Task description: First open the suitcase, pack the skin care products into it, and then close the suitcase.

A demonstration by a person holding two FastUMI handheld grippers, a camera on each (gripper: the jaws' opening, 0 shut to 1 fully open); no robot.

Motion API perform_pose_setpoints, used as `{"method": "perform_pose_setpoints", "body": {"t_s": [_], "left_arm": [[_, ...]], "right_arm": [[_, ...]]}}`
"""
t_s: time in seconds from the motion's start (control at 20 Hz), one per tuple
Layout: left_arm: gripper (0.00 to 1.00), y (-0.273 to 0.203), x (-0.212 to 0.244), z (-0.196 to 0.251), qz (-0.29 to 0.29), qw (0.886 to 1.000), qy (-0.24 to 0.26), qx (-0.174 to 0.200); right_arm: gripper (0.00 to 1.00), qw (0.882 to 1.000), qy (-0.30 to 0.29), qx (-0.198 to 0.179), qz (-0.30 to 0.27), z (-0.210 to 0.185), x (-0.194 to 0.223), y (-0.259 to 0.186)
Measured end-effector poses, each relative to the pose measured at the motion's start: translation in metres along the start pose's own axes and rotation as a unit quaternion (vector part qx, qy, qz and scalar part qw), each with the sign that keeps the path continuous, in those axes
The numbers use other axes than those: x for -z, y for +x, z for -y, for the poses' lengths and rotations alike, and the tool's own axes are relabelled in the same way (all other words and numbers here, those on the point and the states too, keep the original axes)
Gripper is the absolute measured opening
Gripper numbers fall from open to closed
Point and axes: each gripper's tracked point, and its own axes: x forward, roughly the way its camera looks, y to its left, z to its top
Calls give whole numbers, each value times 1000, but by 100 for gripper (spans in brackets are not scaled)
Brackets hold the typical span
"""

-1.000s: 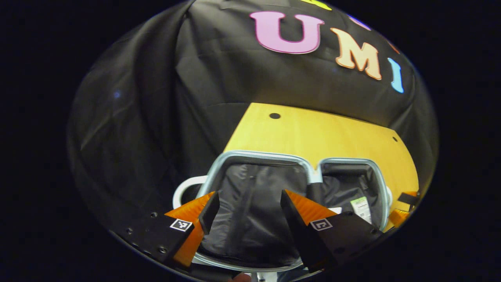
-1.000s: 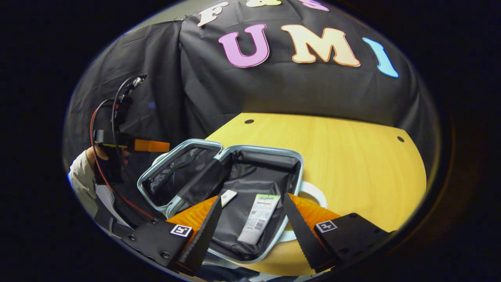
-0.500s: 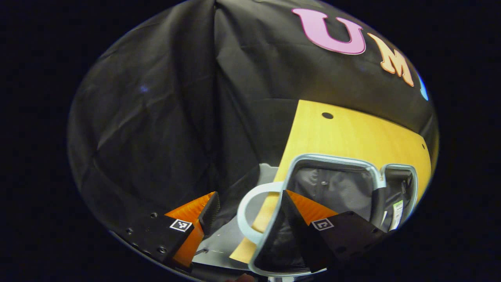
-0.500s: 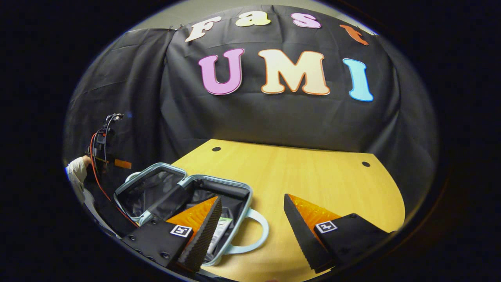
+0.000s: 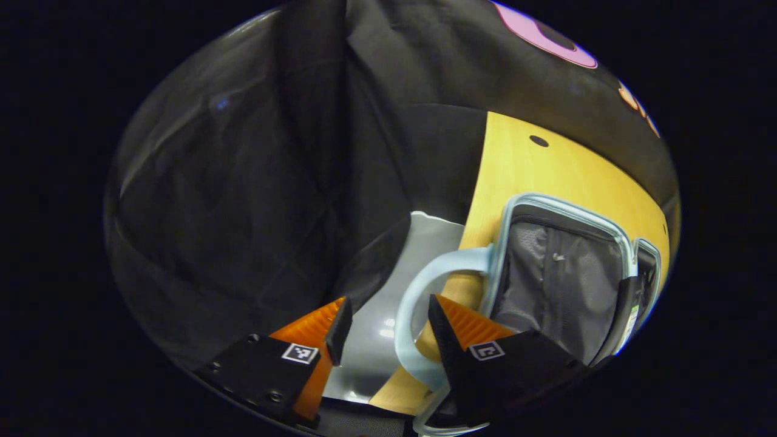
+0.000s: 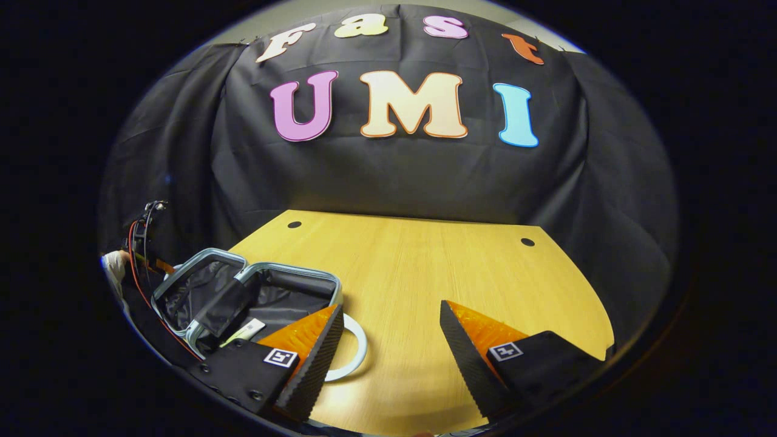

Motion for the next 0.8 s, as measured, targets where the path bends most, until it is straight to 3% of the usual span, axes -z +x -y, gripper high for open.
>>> {"method": "perform_pose_setpoints", "body": {"t_s": [0.1, 0.2, 0.3, 0.35, 0.45, 0.6, 0.8], "left_arm": [[64, 4, 4, -2, -7, 1000, -4, 3], [62, 7, 4, 0, -12, 1000, -4, 10], [48, 8, 8, 15, -21, 999, -2, 30], [29, 6, 7, 18, -21, 999, 2, 30], [11, 2, 3, 16, -20, 1000, 15, 18], [6, -21, -20, 14, 40, 999, 27, 1], [3, -71, -42, 26, 67, 996, 52, -4]], "right_arm": [[98, 1000, -4, 2, 1, 3, 0, -1], [98, 1000, -5, 3, -3, 5, 3, -1], [93, 1000, -7, 9, -3, 11, 2, -4], [98, 1000, -8, 12, 2, 15, 0, -7], [98, 1000, -13, 18, 13, 23, -3, -12], [99, 1000, -13, 24, 15, 38, 0, -15], [100, 999, 5, 30, 36, 57, -8, -19]]}}
